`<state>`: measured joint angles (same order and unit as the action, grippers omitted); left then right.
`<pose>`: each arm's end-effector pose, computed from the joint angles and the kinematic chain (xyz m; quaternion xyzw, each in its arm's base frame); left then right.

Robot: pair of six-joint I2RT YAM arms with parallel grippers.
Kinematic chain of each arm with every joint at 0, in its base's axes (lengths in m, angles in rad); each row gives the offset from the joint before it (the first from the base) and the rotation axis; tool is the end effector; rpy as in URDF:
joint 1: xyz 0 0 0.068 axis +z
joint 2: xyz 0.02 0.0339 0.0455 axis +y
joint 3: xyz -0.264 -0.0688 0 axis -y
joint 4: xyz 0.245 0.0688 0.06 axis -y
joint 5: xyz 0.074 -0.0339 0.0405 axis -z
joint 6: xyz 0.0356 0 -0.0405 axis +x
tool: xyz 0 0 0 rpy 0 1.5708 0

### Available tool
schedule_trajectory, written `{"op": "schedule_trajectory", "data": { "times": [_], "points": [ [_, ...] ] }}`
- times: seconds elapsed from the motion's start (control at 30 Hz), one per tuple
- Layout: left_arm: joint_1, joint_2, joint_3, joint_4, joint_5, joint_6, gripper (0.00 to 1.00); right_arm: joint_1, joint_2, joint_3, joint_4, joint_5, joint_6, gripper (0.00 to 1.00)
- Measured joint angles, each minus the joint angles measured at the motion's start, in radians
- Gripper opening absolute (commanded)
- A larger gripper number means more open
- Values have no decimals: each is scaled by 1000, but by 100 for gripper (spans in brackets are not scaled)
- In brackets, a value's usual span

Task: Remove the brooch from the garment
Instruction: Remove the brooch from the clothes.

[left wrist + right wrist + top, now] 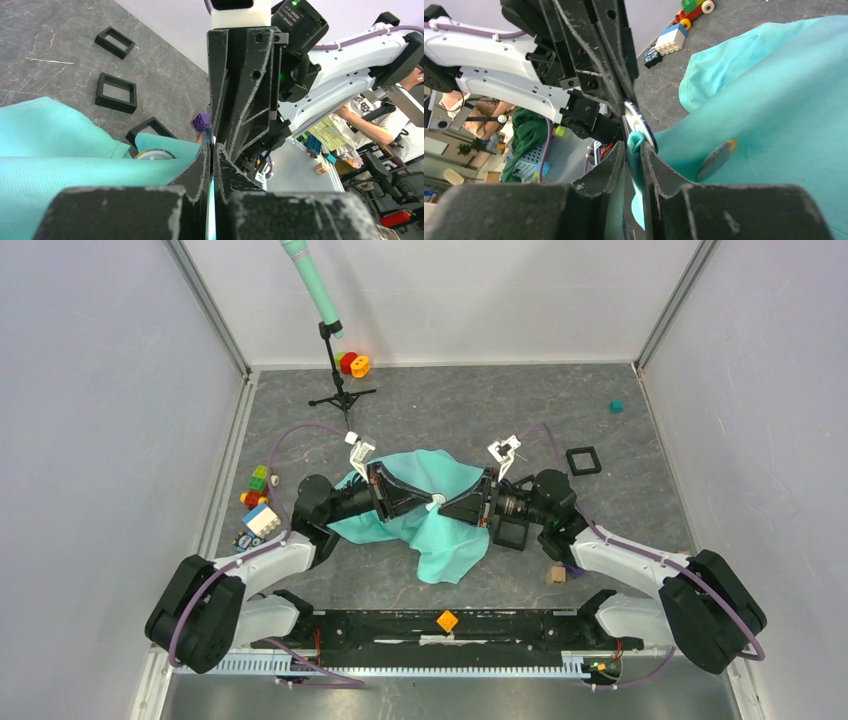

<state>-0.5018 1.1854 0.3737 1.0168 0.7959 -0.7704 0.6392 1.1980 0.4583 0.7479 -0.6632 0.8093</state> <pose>0.1892 -0.1328 0.2418 0.2200 0.6167 -0.6216 0.4300 0.1854 0.1651 0.2394 -0.1737 0.6831 0.6165 0.3509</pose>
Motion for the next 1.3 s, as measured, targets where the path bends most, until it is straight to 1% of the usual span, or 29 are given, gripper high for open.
{"op": "schedule_trajectory", "data": {
  "times": [0.03, 0.07, 0.13, 0.27, 0.33, 0.43, 0.5, 0.53, 0.57, 0.63, 0.67, 0.73, 0.8, 0.83, 0.93, 1.1, 1.17, 1.27, 1.3],
  "points": [
    [3, 3, 11, -19, 0, 2, 2, 0, 0, 0, 5, -3, -8, 37],
    [3, 5, 14, -23, 0, 2, 2, 0, -1, 0, 6, -6, -7, 39],
    [2, 6, 18, -35, -6, 1, 2, 0, -7, 0, 8, -6, -26, 40],
    [2, 16, 16, -6, -13, -27, 2, 0, -21, 0, 37, -1, -49, 34],
    [2, 24, 10, 30, -18, -50, 2, 0, -19, 0, 62, 2, -46, 30],
    [2, 48, 0, 92, -26, -86, 2, 0, -5, 0, 115, 8, -28, 27],
    [3, 65, -8, 127, -31, -109, 2, -1, 2, 0, 133, 11, -20, 22],
    [3, 76, -11, 147, -33, -123, 2, -2, 4, 0, 142, 13, -15, 22],
    [3, 84, -14, 162, -33, -134, 2, -2, 6, 0, 153, 14, -13, 24],
    [2, 107, -18, 202, -33, -163, 2, -3, 7, 0, 167, 16, -10, 31],
    [2, 116, -20, 220, -33, -175, 2, -3, 7, 0, 171, 18, -11, 33],
    [3, 124, -20, 236, -34, -190, 2, -5, -2, -1, 154, 22, -23, 37],
    [3, 124, -20, 241, -35, -195, 2, -8, -29, -1, 123, 36, -44, 46],
    [3, 124, -20, 243, -35, -195, 2, -12, -48, -1, 101, 45, -59, 48],
    [3, 119, -20, 234, -36, -195, 2, -16, -93, -1, 60, 68, -98, 51],
    [2, 93, -20, 218, -35, -195, 2, -26, -112, -22, 34, 103, -129, 47],
    [2, 88, -20, 214, -35, -195, 2, -26, -93, -26, 38, 104, -129, 41],
    [2, 84, -20, 211, -35, -195, 2, -26, -52, -31, 63, 99, -117, 37],
    [2, 83, -20, 210, -35, -195, 2, -26, -41, -32, 69, 95, -110, 32]
  ]
}}
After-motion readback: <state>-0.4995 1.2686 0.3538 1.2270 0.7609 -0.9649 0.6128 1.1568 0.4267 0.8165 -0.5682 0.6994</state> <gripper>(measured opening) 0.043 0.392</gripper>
